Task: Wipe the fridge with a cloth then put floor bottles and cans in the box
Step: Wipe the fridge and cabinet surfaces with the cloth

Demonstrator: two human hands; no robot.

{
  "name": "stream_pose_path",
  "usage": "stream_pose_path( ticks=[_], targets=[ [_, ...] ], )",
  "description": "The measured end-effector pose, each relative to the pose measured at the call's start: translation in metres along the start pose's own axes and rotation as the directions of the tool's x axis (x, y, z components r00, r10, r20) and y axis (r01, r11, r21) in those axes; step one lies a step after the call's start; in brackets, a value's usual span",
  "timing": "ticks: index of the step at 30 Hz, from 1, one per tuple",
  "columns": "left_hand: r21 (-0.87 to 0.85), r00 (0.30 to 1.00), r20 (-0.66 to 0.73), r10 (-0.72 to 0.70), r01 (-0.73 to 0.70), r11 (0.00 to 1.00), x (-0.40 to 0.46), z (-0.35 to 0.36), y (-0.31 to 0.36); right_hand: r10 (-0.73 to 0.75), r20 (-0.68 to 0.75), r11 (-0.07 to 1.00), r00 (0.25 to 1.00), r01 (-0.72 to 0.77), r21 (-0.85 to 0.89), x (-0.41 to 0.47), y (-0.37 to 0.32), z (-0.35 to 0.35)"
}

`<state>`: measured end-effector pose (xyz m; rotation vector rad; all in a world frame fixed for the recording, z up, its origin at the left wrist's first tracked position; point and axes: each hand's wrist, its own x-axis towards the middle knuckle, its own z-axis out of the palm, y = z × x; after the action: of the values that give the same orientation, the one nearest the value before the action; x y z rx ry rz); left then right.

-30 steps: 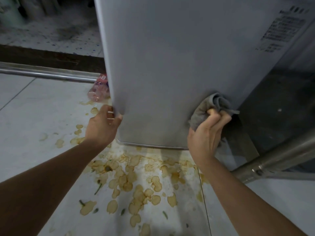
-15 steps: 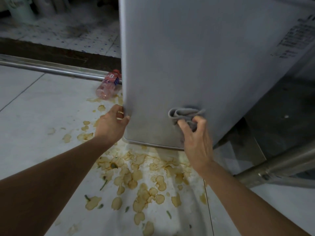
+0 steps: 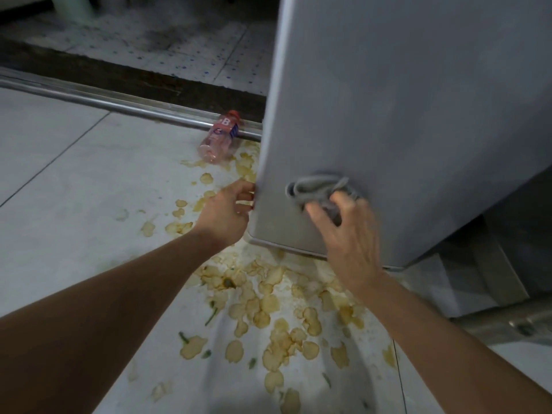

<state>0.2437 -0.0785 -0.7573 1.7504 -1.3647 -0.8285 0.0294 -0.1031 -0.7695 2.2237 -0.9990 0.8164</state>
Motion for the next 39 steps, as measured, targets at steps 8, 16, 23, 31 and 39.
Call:
stream_pose_path(
  ticks=[8,16,23,31,39],
  targets=[
    [-0.098,0.992,0.124,-0.016,0.029,0.995,0.0,-0.004,-0.011,-0.301,0.353,0.928,0.886,0.358,-0.106,-0.005,-0.036,0.017],
    [-0.054,0.997,0.059,-0.053,0.056,0.997,-0.002,-0.02,-0.028,-0.128,-0.053,0.989,0.99,0.123,-0.081,0.062,-0.045,0.001],
    [0.006,0.996,0.055,-0.067,0.067,0.998,-0.006,-0.025,-0.047,-0.294,0.332,0.908,0.896,0.37,-0.195,0.023,-0.066,0.032],
    [0.089,0.994,0.072,-0.086,0.08,0.993,-0.011,-0.015,-0.05,-0.399,0.721,0.836,0.566,0.548,0.032,-0.006,-0.08,0.061],
    [0.138,0.995,0.055,-0.082,0.074,0.988,-0.009,0.005,-0.032,-0.393,0.743,0.845,0.542,0.532,0.059,-0.045,-0.015,0.031]
  ],
)
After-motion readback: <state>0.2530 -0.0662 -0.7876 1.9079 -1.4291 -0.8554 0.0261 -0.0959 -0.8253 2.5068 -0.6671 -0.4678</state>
